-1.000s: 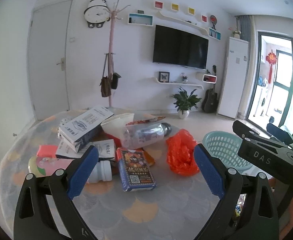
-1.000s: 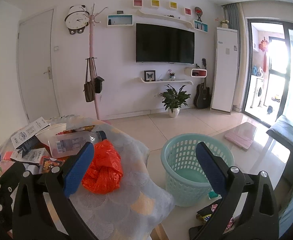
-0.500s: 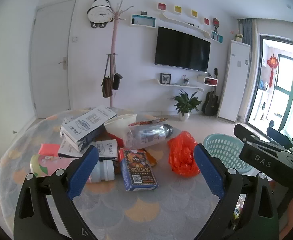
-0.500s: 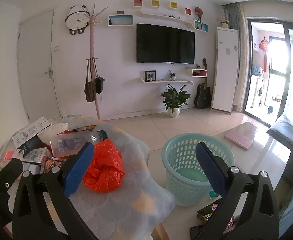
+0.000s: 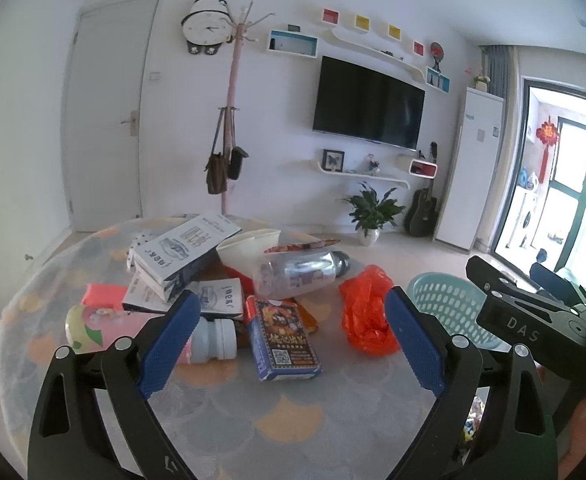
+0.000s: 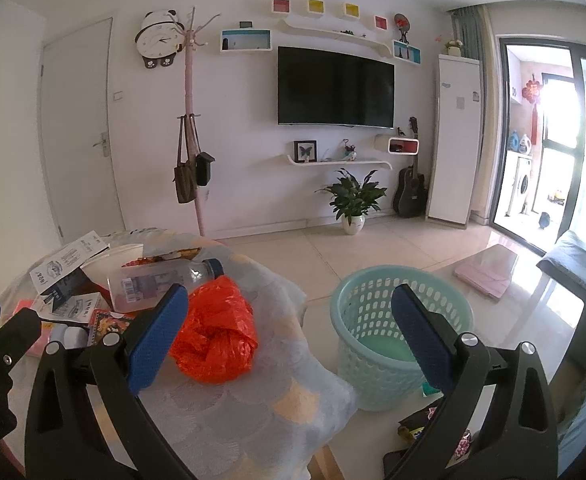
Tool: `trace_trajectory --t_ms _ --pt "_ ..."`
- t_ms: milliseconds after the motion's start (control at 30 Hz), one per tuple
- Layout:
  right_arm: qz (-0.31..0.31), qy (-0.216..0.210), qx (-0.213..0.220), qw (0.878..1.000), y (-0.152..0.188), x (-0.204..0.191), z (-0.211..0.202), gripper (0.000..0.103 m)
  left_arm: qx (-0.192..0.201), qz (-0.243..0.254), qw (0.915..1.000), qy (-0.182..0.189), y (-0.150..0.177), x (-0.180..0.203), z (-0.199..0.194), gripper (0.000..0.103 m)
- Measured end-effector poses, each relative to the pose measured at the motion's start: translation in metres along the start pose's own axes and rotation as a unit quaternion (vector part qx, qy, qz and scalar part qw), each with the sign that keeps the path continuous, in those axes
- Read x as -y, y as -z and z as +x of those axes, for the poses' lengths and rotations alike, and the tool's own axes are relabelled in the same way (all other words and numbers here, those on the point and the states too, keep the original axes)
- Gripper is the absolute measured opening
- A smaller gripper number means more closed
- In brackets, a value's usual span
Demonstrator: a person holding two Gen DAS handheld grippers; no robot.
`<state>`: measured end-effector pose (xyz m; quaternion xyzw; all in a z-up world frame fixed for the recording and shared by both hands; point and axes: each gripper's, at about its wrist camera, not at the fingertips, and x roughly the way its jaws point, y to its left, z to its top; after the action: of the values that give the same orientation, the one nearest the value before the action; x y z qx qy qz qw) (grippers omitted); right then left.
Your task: Collect trash
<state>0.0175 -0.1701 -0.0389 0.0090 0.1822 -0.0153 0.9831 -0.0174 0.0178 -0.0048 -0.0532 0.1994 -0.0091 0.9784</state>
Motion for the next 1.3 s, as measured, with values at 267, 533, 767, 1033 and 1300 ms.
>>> trace_trajectory --t_ms 267,533,767,1033,1300 --pt "-0.001 -0.001 0.0 1.0 0.001 -0.003 0.0 0.096 0.008 0.01 0.9996 -0.025 0.001 -0.002 -0.005 0.091" --pt "-0.009 -0.009 -0.003 1.0 0.002 -0.009 0.001 0.096 0.007 -0.001 0.9997 -0.025 0.001 -0.01 -0.007 0.091" --pt "-0.016 -0.008 -0.002 1.0 0.003 -0.015 0.002 0.096 0.006 -0.003 0.999 -0.045 0.002 -0.019 -0.008 0.091" --pt "-0.021 -0.022 -0.013 0.999 0.006 -0.019 0.01 0.095 0.014 0.018 0.99 -0.139 -0.005 -0.079 -0.02 0.091" --pt "-0.032 -0.082 -0.058 0.994 0.012 -0.038 0.037 0.053 -0.081 -0.06 0.9898 -0.101 -0.007 -0.179 0.011 0.09"
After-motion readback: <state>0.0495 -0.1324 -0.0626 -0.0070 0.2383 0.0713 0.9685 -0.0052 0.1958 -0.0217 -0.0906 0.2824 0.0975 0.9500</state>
